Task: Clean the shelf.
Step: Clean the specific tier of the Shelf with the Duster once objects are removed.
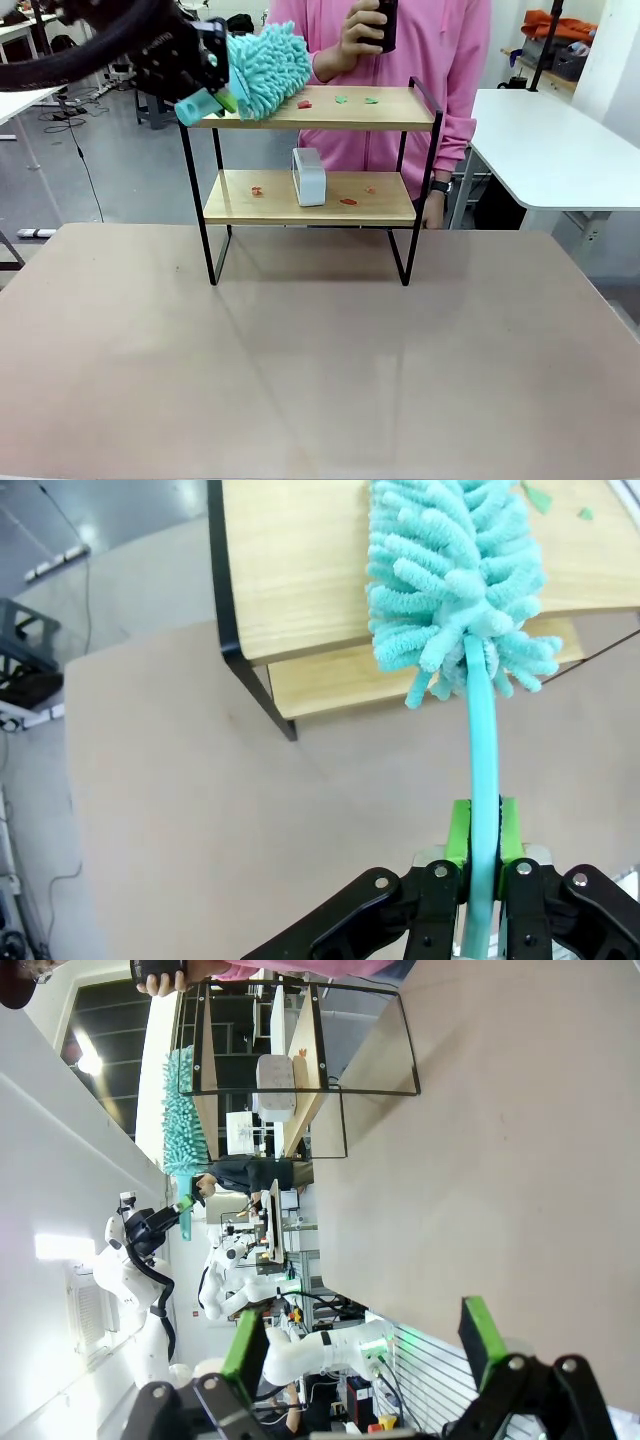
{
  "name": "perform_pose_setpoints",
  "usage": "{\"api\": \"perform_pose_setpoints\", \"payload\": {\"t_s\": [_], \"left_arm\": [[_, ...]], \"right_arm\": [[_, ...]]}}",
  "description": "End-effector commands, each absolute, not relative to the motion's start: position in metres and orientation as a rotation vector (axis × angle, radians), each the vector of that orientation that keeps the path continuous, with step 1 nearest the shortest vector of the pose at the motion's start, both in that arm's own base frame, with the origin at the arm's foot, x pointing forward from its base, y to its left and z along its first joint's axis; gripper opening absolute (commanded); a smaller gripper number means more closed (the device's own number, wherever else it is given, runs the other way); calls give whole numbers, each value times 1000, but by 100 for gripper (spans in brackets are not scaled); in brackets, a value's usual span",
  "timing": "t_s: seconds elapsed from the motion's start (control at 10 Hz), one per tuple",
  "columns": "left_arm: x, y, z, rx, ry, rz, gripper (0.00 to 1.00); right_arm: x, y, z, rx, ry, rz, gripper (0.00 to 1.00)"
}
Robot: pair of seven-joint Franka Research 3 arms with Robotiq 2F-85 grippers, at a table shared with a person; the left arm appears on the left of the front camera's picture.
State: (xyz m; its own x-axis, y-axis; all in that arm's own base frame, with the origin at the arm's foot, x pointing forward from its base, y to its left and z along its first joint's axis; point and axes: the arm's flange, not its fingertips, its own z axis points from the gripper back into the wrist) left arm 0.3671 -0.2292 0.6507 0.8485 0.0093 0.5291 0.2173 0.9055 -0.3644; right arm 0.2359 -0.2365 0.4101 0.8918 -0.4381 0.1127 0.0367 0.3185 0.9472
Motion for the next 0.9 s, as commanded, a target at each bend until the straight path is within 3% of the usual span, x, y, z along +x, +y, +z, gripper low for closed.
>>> {"api": "perform_pose_setpoints", "payload": {"t_s": [0.0, 0.4, 0.8], "left_arm": [[369, -239, 649, -390, -569, -98, 0], [361, -257, 653, -484, -548, -178, 0], [352, -272, 642, -460, -493, -303, 0]], "right_arm": [[237, -237, 411, 1218, -406, -299, 100], [237, -237, 411, 1218, -406, -299, 100], [237, -237, 411, 1218, -406, -299, 100]]}}
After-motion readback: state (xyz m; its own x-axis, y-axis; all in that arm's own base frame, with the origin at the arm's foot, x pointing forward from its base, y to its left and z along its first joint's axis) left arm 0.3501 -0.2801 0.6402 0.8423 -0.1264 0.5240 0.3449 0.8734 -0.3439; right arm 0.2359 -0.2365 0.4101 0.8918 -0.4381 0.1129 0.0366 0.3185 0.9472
